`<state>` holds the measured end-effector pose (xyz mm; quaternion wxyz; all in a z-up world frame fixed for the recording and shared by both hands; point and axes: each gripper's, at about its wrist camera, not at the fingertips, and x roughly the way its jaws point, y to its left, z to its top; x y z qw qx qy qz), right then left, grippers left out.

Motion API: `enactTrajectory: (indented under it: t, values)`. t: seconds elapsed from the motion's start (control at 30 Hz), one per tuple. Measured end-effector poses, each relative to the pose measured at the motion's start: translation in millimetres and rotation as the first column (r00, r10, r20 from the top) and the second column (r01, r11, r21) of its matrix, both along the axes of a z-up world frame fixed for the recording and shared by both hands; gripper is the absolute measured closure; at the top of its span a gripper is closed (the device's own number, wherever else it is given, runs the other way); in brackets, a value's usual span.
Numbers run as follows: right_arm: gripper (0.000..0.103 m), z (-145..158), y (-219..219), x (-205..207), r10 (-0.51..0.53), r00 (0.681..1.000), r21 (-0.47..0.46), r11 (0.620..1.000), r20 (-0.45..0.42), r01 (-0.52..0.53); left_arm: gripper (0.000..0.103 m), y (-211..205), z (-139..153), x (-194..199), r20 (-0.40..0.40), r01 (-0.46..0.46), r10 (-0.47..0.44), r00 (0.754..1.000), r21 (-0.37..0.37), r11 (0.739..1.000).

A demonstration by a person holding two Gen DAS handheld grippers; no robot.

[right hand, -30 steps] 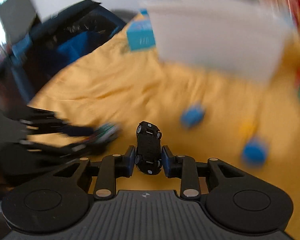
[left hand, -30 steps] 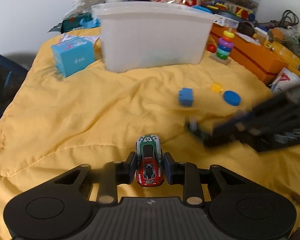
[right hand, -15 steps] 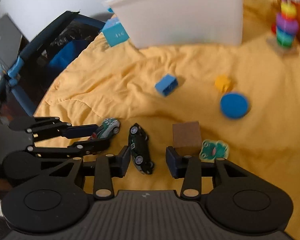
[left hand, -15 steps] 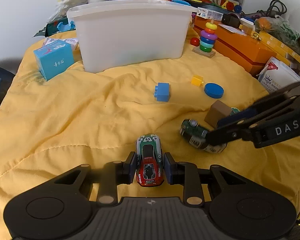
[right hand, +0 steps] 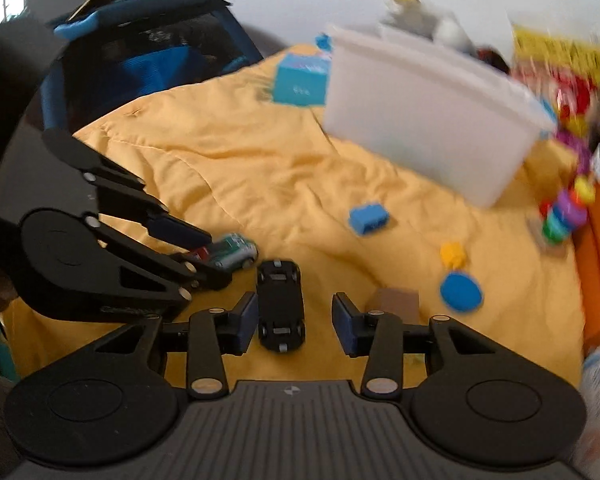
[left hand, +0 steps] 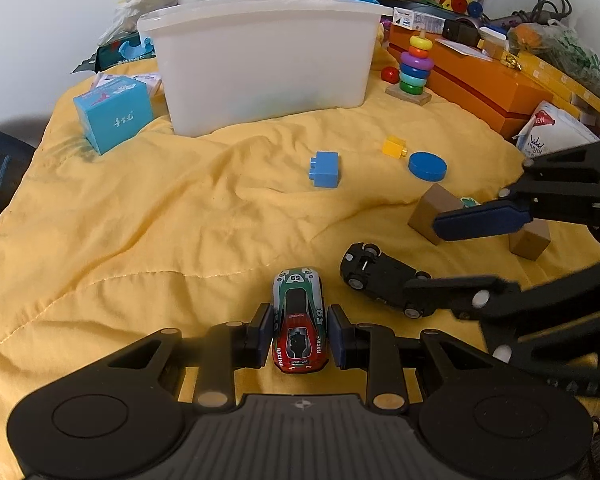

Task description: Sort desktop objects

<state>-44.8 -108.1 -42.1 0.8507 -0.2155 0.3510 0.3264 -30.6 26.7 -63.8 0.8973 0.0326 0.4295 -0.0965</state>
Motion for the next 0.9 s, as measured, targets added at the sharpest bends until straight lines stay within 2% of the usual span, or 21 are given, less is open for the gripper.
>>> enactTrajectory:
  t: [0.17,0.2,0.23,0.3,0.33,0.37,0.4,0.43,0.47,0.5,0.57,0.67,0.83,0.87,0.9]
  values:
    - [0.061,-14.9,14.2,-6.6,0.094,0.995,-0.090,0.992,0.015,-0.092,0.070,-0.4,-0.3,-0.3,0.002,0.004,-0.004,1.000,0.006,1.000]
    - [0.070,-20.0,15.7,-6.1,0.099,0.995,-0.106,0.990,0.007,-0.098,0.070,-0.4,-0.5,-0.1,0.002,0.005,-0.005,1.000,0.007,1.000]
    - [0.070,-24.7,16.7,-3.5,0.089,0.996,-0.125,0.988,0.001,-0.088,0.070,-0.3,-0.7,0.1,0.002,0.005,-0.005,1.000,0.009,1.000]
    - [0.071,-20.4,11.5,-0.9,0.053,0.999,-0.088,0.995,-0.011,-0.053,0.070,-0.3,-1.0,-0.1,0.002,0.005,-0.005,1.000,0.009,1.000]
    - [0.071,-14.3,6.2,3.9,0.023,0.999,-0.034,0.999,-0.043,-0.025,0.071,-0.2,-0.8,-0.1,0.003,0.003,-0.003,1.000,0.008,1.000]
    - [0.071,-7.4,-3.8,12.9,-0.015,0.991,0.069,0.997,-0.132,0.025,0.070,1.7,-0.6,0.3,0.003,-0.009,0.009,1.000,0.003,1.000]
    - [0.070,-3.9,-16.1,26.0,-0.050,0.964,0.188,0.977,-0.261,0.102,0.070,3.3,-1.6,1.6,-0.008,-0.008,0.008,1.000,-0.007,1.000]
    - [0.070,-5.6,-29.9,40.7,-0.068,0.914,0.296,0.934,-0.400,0.199,0.070,3.8,-2.5,1.7,-0.012,-0.011,0.011,1.000,-0.007,1.000]
    - [0.070,-13.9,-41.6,54.2,-0.076,0.851,0.349,0.890,-0.520,0.292,0.070,3.5,-3.0,1.1,-0.010,-0.011,0.011,1.000,-0.006,1.000]
    - [0.070,-20.6,-47.8,61.0,-0.092,0.822,0.352,0.873,-0.563,0.338,0.070,2.4,-3.1,0.7,-0.009,-0.007,0.007,1.000,-0.001,1.000]
    - [0.070,-26.0,-54.7,63.6,-0.127,0.817,0.328,0.873,-0.563,0.362,0.070,-0.3,-3.3,0.0,-0.005,0.003,-0.002,1.000,0.014,1.000]
    - [0.070,-21.2,-62.0,60.1,-0.204,0.849,0.303,0.873,-0.487,0.383,0.070,-0.7,-3.6,-0.2,-0.004,0.002,-0.001,1.000,0.014,1.000]
    - [0.070,-19.1,-62.7,59.7,-0.233,0.860,0.293,0.873,-0.455,0.391,0.070,-0.6,-3.8,1.3,-0.005,0.005,-0.005,1.000,0.016,1.000]
    - [0.070,-16.7,-58.1,57.4,-0.230,0.879,0.276,0.890,-0.418,0.364,0.070,-0.9,-3.8,1.4,-0.003,0.007,-0.007,1.000,0.018,1.000]
    - [0.070,-12.5,-50.7,51.8,-0.217,0.911,0.255,0.914,-0.350,0.315,0.070,-1.3,-4.0,1.4,-0.002,0.008,-0.008,1.000,0.021,1.000]
